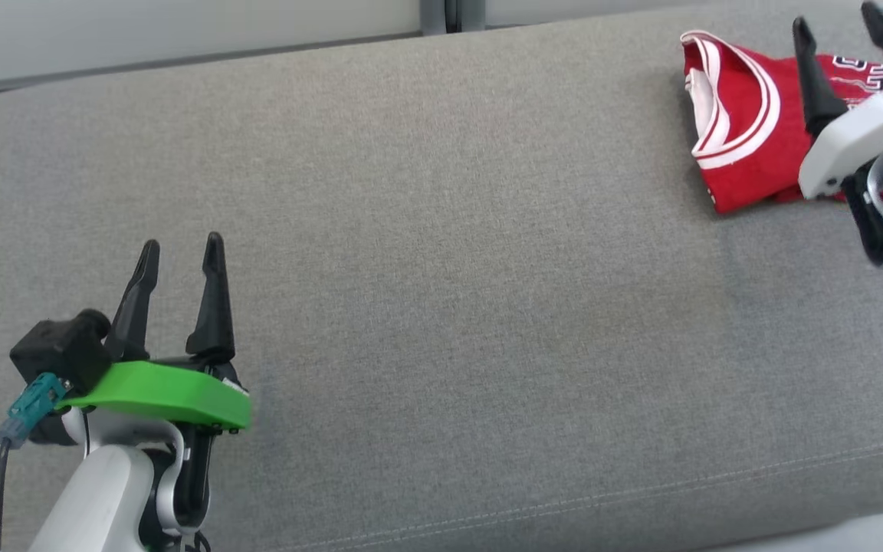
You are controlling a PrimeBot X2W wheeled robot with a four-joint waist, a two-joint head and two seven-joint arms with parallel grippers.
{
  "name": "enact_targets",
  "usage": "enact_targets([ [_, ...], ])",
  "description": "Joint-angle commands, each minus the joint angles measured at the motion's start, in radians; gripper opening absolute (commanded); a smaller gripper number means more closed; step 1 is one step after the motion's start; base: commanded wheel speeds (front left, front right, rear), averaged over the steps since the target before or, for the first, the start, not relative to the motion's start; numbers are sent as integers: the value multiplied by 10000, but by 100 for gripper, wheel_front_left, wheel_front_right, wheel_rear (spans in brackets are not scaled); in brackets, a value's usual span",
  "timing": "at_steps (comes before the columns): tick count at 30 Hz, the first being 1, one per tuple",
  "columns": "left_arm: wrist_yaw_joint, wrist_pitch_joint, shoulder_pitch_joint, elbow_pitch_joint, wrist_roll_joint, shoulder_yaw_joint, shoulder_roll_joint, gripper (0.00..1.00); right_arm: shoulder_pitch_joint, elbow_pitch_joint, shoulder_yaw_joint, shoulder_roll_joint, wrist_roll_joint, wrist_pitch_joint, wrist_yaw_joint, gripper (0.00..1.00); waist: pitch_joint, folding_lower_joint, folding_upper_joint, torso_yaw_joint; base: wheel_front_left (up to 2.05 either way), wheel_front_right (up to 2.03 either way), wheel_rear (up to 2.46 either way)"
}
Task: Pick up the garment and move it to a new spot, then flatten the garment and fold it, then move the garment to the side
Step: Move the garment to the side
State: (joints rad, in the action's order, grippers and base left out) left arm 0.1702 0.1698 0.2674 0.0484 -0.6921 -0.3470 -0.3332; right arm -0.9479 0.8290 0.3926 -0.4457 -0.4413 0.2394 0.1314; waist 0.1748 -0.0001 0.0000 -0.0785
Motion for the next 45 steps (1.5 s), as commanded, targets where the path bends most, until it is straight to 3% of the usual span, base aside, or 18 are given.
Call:
enact_targets([
  [1, 73, 4, -246, 86, -98, 85, -77, 100, 388, -142, -58, 11, -31, -9, -16, 100, -800, 1, 0, 336, 0, 0, 0],
  [12, 266, -9, -1602, 265, -332, 318, -551, 100, 3414, -1451, -1707, 1164, 729, -282, -14, 100, -1831, 1, 0, 624, 0, 0, 0],
  [23, 230, -202, -2267, 176, -267, 182, -908, 100, 6045, -4270, -3340, 2720, 1996, -1265, -13, 100, -2069, 1, 0, 784, 0, 0, 0],
  [32, 150, -164, -2382, 342, -434, 93, -812, 100, 7780, -6399, -3645, 3643, 2393, -1996, -11, 100, -2136, 1, 0, 796, 0, 0, 0],
  [45, 360, 228, -2789, 435, -329, 119, -749, 100, 8743, -7367, -3483, 3928, 2132, -2345, -11, 100, -2150, 1, 0, 596, 0, 0, 0],
])
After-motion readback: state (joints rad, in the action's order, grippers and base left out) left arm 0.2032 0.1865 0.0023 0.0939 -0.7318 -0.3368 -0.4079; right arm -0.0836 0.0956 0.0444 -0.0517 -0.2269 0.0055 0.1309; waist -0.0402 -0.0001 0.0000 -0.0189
